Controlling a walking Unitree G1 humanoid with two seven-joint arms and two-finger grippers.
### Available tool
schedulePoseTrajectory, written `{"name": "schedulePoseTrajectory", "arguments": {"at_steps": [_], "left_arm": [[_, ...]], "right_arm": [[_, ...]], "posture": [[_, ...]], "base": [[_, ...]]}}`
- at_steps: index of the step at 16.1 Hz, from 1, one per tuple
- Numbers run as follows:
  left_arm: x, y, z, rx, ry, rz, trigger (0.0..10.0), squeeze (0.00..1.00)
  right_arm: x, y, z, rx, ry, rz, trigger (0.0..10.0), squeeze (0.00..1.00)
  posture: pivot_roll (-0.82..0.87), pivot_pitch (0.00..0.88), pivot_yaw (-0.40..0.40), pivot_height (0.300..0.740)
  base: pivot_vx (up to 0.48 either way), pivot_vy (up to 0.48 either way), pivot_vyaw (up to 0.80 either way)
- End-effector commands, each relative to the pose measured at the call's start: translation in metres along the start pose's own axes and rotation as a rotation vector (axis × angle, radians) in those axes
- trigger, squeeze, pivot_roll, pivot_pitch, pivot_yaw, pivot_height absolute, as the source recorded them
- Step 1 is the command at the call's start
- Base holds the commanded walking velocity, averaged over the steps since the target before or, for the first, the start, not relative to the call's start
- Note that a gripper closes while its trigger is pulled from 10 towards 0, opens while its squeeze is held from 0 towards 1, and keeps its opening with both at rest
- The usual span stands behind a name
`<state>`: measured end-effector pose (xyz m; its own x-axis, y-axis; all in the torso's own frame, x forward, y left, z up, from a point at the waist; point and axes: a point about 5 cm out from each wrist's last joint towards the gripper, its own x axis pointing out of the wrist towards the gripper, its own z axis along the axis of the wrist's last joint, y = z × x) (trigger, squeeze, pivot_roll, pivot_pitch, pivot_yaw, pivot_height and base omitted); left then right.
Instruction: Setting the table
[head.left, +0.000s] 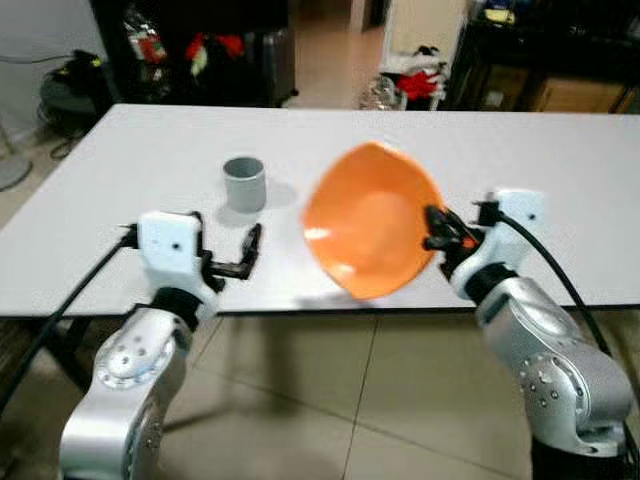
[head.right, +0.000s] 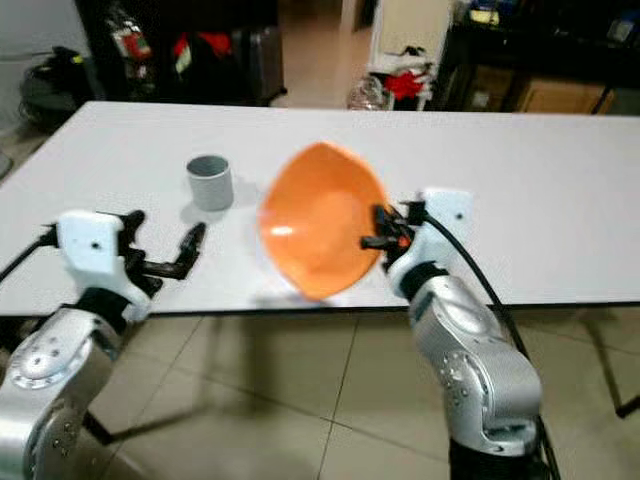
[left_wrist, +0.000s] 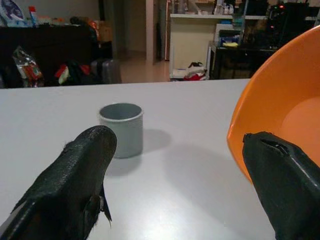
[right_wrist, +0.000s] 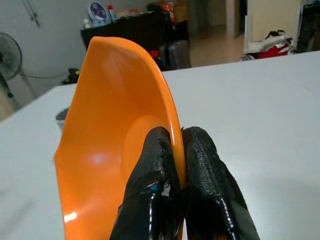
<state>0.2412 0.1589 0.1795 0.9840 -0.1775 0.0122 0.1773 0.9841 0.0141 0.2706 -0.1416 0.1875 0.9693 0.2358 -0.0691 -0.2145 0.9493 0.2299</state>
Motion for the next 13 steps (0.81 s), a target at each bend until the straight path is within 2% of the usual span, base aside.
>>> {"name": "schedulePoseTrajectory", "arguments": {"at_steps": [1,3,11,13], "left_arm": [[0.0014,-0.0043,0.0025,0.006,-0.011,-0.014,10.0,0.00],[0.0024,-0.0046,0.0031,0.005,-0.014,-0.014,10.0,0.00],[0.0020,0.0037,0.0074,0.034,-0.012,-0.009,10.0,0.00],[-0.0043,0.0032,0.0055,0.032,0.002,-0.002,10.0,0.00]], "right_arm": [[-0.0015,-0.0044,0.0096,-0.003,-0.042,-0.017,10.0,0.00],[-0.0012,-0.0040,0.0095,0.002,-0.041,-0.015,10.0,0.00],[0.0017,-0.0023,0.0071,0.027,-0.046,-0.031,10.0,0.00],[0.0045,-0.0025,0.0048,0.039,-0.028,-0.017,10.0,0.00]], "posture": [[-0.09,0.000,-0.015,0.740],[-0.09,0.000,-0.016,0.740],[-0.05,0.000,-0.004,0.740],[-0.03,0.000,-0.013,0.740]], "base": [[0.277,0.000,-0.77],[0.272,0.000,-0.74],[0.272,0.000,0.00],[0.272,0.000,0.00]]}}
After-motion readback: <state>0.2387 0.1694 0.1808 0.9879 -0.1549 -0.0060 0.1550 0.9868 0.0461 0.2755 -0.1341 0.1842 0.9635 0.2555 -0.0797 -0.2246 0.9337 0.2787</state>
